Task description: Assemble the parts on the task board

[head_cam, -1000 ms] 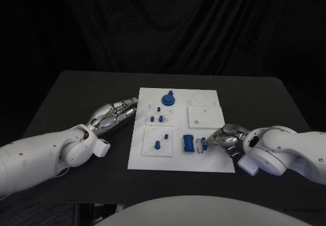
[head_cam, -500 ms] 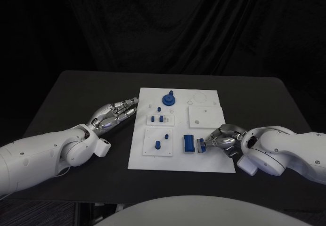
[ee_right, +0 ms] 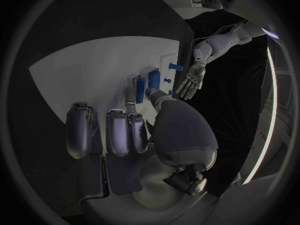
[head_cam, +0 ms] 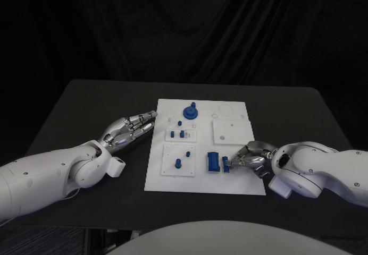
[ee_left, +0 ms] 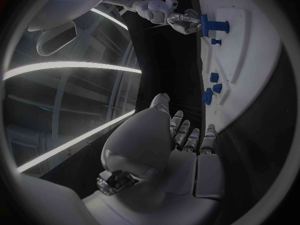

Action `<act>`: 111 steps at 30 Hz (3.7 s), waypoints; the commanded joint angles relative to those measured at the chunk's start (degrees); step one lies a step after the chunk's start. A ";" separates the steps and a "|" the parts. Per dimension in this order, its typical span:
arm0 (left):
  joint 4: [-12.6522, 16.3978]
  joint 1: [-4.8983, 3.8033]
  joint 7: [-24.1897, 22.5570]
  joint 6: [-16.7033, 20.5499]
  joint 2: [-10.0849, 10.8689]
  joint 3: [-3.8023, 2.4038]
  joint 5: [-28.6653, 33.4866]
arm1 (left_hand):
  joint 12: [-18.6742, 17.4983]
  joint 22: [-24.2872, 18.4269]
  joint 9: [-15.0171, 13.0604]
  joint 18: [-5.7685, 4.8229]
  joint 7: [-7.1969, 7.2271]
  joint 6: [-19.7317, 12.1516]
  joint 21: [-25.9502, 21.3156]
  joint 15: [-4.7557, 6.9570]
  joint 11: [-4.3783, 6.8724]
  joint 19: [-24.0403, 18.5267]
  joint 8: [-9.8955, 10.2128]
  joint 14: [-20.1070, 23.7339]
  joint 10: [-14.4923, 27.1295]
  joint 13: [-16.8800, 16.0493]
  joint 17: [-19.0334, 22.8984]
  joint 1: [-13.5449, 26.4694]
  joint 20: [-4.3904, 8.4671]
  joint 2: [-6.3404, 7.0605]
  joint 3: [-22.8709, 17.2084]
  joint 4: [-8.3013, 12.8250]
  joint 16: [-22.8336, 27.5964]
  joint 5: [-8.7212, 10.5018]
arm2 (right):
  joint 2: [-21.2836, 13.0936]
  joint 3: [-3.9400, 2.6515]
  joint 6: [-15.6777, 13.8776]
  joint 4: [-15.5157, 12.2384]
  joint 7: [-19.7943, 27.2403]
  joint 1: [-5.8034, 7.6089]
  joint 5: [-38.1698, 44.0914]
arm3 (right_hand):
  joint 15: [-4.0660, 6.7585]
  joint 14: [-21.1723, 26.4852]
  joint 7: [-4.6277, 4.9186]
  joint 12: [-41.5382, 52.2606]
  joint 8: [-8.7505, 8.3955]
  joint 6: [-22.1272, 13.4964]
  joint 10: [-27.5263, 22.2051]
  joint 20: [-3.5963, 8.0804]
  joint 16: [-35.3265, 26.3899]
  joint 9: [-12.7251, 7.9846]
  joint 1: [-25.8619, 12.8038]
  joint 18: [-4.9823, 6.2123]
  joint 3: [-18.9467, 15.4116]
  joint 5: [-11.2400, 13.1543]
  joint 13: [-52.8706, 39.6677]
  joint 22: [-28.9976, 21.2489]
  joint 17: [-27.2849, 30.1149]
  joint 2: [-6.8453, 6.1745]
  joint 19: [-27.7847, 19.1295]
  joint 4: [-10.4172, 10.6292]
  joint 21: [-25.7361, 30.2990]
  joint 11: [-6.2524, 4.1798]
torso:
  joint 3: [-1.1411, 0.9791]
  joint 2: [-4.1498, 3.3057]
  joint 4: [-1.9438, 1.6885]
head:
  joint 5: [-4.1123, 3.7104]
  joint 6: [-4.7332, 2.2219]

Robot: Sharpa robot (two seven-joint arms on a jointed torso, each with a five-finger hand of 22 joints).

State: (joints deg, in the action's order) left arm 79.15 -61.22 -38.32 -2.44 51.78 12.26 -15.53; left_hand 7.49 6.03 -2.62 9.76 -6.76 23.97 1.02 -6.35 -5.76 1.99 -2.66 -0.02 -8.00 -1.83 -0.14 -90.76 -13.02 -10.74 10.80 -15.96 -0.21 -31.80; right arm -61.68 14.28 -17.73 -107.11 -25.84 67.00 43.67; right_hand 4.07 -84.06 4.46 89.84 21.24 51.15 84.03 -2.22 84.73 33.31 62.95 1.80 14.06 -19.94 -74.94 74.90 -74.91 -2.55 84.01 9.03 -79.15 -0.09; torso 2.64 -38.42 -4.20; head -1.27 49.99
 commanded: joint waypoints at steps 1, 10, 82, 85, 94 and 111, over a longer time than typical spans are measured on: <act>0.03 0.11 -0.56 -0.74 -0.13 -0.05 0.29 | 0.26 0.05 -0.06 0.64 -0.39 0.07 0.40 -0.46 -0.49 0.18 -0.12 -0.11 -0.01 -0.04 0.09 -0.21 -0.39 0.16 -0.22 0.13 0.16 0.12 | 0.07 0.00 1.58 0.12 -1.44 -0.16 1.50 | -0.45 -3.55 0.17 0.16 -0.09 -0.12 5.97 -0.33 -0.04 -0.27 -1.20 1.03 -0.59 2.15 -15.06 11.32 -1.85 0.01 1.74 1.14 0.36 0.40 | 0.00 0.00 0.00 | -0.02 0.01; 0.02 0.25 -0.54 -0.82 -0.12 -0.05 0.29 | 0.26 0.05 -0.06 0.63 -0.43 0.04 0.40 -0.56 -0.50 0.19 -0.12 -0.13 0.01 -0.03 0.08 -0.21 -0.43 0.15 -0.23 0.13 0.15 0.13 | 0.16 0.00 1.17 0.26 -0.86 -0.16 3.08 | -0.45 -3.52 0.12 0.16 0.18 -0.21 5.97 -0.37 -0.07 -0.77 -4.08 1.11 -3.88 4.66 -15.06 11.23 -1.74 0.51 1.64 4.18 0.64 0.37 | 0.00 0.00 0.00 | 0.08 0.01; 3.29 0.19 3.46 22.67 -7.71 -5.38 9.00 | -7.49 -6.03 2.62 -5.16 6.76 -19.01 -1.02 6.35 5.76 -1.99 2.66 0.02 8.00 1.83 0.14 64.90 13.02 4.76 -4.58 9.90 0.21 26.60 | 12.93 -9.22 -20.05 17.49 57.23 -5.35 -33.73 | -4.07 84.06 -4.46 -89.84 -21.24 -51.15 -84.03 2.22 -84.73 -33.31 -62.95 -1.80 -14.06 19.94 74.94 -74.90 74.91 2.55 -84.01 -9.03 79.15 0.09 | -2.21 7.53 3.50 | 1.11 -9.23; 4.98 0.39 4.60 28.05 -7.57 -6.93 10.47 | -7.49 -6.03 2.62 -9.76 6.76 -19.46 -1.02 6.35 5.76 -1.99 2.66 0.02 8.00 1.83 0.14 67.69 13.02 5.41 -5.25 10.56 0.21 27.15 | 14.56 -11.25 -22.60 17.36 56.59 -5.95 -37.73 | -4.07 84.06 -4.46 -89.84 -21.24 -51.15 -84.03 2.22 -84.73 -33.31 -62.95 -1.80 -14.06 19.94 74.94 -74.90 74.91 2.55 -84.01 -9.03 79.15 0.09 | -2.36 7.42 3.75 | 1.17 -11.53; 9.61 0.92 7.72 42.74 -7.19 -11.16 14.49 | -7.49 -6.03 2.62 -9.76 6.76 -23.97 -1.02 6.35 5.76 -1.99 2.66 0.02 8.00 1.83 0.14 75.08 13.02 10.74 -10.80 15.96 0.21 31.80 | 16.99 -14.28 -26.39 17.15 55.63 -6.84 -43.66 | -4.07 84.06 -4.46 -89.84 -21.24 -51.15 -84.03 2.22 -84.73 -33.31 -62.95 -1.80 -14.06 19.94 74.94 -74.90 74.91 2.55 -84.01 -9.03 79.15 0.09 | -2.63 7.24 4.18 | 1.27 -15.50; 10.81 1.05 8.53 46.56 -7.09 -12.26 15.53 | -7.49 -6.03 2.62 -9.76 6.76 -23.97 -1.02 6.35 5.76 -1.99 2.66 0.02 8.00 1.83 0.14 82.89 13.02 10.74 -10.80 15.96 0.21 31.80 | 16.99 -14.28 -26.39 17.15 55.63 -6.84 -43.67 | -4.07 84.06 -4.46 -89.84 -21.24 -51.15 -84.03 2.22 -84.73 -33.31 -62.95 -1.80 -14.06 19.94 74.94 -74.90 74.91 2.55 -84.01 -9.03 79.15 0.09 | -2.64 7.24 4.20 | 1.27 -15.62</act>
State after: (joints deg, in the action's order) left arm 89.80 -60.23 -29.60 42.55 44.73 0.09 -0.62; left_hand 0.18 0.08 -0.08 1.21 0.00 0.41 0.20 -0.51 -0.19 -0.06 -0.22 0.08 -0.39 -0.06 -0.05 -10.58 -0.31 -0.26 0.51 -0.30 -0.21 -0.50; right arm -44.67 0.07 -43.06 -89.83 30.46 60.28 0.27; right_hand -0.31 -0.02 0.06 0.22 0.20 0.28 0.01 -0.30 0.20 0.09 0.36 0.43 0.01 -0.20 -0.06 0.08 -0.07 -0.06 0.02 0.15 -0.20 0.20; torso 0.01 -31.18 -0.01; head 0.00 34.38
